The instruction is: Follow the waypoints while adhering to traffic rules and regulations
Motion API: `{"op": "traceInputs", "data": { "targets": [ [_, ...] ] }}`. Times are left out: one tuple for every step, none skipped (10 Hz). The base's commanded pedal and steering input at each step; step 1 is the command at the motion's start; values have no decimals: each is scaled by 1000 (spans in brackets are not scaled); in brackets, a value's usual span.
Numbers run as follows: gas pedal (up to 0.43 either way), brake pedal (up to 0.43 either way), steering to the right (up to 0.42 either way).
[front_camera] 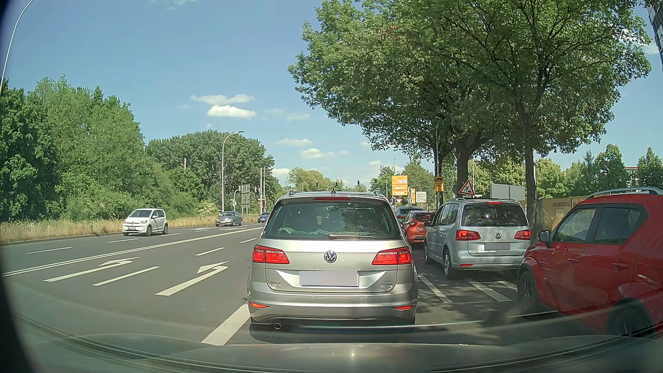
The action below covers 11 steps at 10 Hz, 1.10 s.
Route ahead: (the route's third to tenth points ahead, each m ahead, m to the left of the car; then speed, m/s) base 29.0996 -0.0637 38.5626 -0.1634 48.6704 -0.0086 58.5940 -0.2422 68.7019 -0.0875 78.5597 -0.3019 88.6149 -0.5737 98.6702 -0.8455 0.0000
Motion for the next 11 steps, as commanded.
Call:
{"op": "traceInputs", "data": {
  "targets": [
    [0, 311, -2],
    [0, 311, -2],
    [0, 311, -2],
    [0, 311, -2],
    [0, 305, -2],
    [0, 311, -1],
    [0, 311, -2],
    [0, 305, -1],
    [0, 287, -1],
    [0, 250, -2],
    [0, 195, -2]
  ]
}}
